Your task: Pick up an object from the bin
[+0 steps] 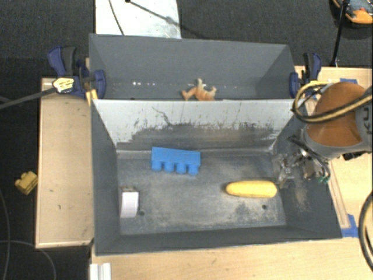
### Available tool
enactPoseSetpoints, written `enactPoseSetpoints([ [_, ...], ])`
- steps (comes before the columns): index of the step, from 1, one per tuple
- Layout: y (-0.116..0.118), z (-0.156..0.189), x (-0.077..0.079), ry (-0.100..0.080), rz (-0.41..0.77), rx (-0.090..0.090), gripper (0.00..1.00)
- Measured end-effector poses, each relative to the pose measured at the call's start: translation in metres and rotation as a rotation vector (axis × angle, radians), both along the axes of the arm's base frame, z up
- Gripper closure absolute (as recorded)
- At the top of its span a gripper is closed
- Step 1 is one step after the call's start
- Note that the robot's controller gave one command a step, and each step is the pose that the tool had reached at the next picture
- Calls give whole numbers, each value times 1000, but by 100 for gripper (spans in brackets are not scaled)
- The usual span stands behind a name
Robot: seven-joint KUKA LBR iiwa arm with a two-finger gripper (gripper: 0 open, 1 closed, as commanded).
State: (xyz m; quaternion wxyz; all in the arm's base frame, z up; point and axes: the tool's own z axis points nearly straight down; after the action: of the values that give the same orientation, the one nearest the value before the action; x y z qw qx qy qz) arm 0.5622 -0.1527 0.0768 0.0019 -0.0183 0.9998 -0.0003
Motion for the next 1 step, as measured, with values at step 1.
enactPoseSetpoints([
  [1, 0, 0, 0, 0, 3, 0, 0],
])
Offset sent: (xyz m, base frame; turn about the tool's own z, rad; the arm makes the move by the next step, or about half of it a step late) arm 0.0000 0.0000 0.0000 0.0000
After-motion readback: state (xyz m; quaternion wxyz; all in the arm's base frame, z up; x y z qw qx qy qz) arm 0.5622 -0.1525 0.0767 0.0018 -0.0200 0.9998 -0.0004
